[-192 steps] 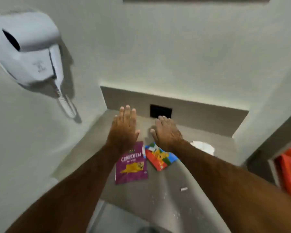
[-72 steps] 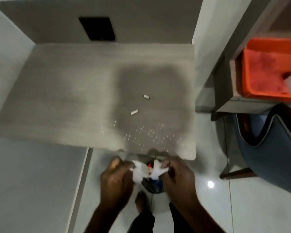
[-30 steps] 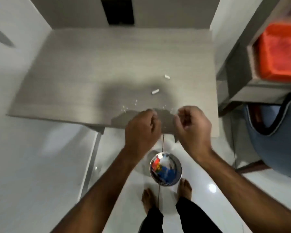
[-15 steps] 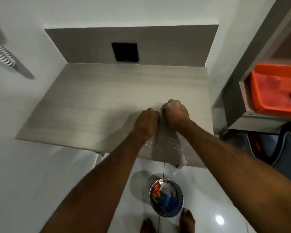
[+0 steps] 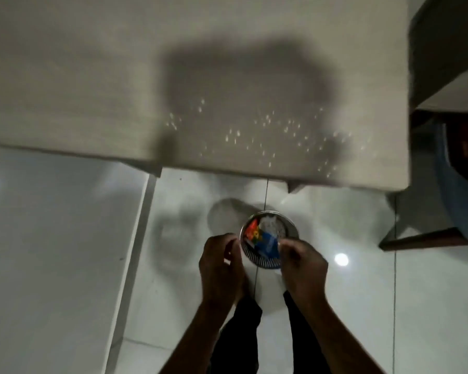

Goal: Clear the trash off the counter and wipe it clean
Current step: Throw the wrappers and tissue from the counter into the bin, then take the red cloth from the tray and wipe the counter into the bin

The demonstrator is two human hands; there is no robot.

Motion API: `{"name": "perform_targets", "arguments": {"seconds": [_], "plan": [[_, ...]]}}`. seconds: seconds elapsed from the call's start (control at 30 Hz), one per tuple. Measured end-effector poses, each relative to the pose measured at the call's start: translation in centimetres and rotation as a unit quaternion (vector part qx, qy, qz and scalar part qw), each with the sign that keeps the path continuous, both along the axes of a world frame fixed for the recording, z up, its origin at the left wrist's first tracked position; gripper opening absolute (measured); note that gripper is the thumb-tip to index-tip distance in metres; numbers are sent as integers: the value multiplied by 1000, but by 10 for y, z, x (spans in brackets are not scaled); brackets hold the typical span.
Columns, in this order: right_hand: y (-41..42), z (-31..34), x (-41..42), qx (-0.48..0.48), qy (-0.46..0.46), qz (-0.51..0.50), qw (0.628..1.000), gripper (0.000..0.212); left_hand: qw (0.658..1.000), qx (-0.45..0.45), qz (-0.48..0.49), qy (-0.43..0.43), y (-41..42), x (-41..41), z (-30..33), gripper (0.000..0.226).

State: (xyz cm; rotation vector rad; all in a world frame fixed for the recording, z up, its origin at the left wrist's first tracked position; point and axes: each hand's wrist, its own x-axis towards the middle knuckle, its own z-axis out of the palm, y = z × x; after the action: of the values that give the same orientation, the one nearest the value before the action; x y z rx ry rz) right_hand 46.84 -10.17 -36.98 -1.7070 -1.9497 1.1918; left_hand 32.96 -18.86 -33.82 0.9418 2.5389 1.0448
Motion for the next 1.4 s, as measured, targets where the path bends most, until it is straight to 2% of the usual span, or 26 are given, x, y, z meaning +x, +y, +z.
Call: {"name": "perform_targets", "arguments": {"seconds": [0.13, 0.2, 0.3, 0.43, 0.53, 0.6, 0.67, 0.73, 0.8, 0.87, 0.97, 1.07, 1.13, 1.27, 1.33, 1.4], "plan": [[0, -116, 7, -72, -163, 72, 981, 44, 989, -129, -41, -65, 8, 13, -91, 10], [4, -160, 6, -127, -210, 91, 965, 43, 984, -141, -76, -81, 24, 14, -128, 12], [11, -198, 5, -161, -209, 83, 961, 28, 976, -152, -129, -86, 42, 8, -166, 12], [26, -206, 10, -135, -193, 59, 970, 20, 959, -194, -195, -61, 47, 1, -183, 21], [39, -172, 16, -110, -147, 16, 983, 19, 964, -150, -218, -25, 49, 3, -149, 19], [42, -127, 17, -74, -56, -22, 995, 21, 967, -91, -235, -27, 53, 8, -103, 26], [42, -65, 20, -49, 20, -29, 998, 24, 964, -18, -263, -31, 58, 12, -43, 33], [46, 5, 25, -4, 55, -4, 998, 33, 953, 68, -296, 1, 61, 18, 22, 38], [49, 73, 27, 90, 110, 44, 989, 42, 935, 145, -321, 39, 70, 22, 81, 42], [58, 135, 28, 158, 167, 59, 971, 42, 911, 204, -347, 86, 96, 18, 133, 41], [96, 194, 24, 261, 194, 40, 945, 39, 889, 228, -357, 173, 168, 7, 189, 43], [172, 238, 21, 351, 130, 8, 927, 27, 904, 193, -336, 182, 257, -1, 225, 57], [226, 257, 18, 368, 98, -17, 924, 28, 923, 123, -315, 186, 314, -8, 226, 57], [319, 268, 23, 348, 77, -54, 933, 30, 925, -83, -322, 185, 388, -19, 188, 56], [359, 264, 33, 310, 92, -71, 944, 30, 913, -150, -307, 223, 399, -19, 160, 65], [397, 257, 42, 308, 58, -84, 946, 26, 900, -172, -300, 265, 404, -20, 142, 72]]}}
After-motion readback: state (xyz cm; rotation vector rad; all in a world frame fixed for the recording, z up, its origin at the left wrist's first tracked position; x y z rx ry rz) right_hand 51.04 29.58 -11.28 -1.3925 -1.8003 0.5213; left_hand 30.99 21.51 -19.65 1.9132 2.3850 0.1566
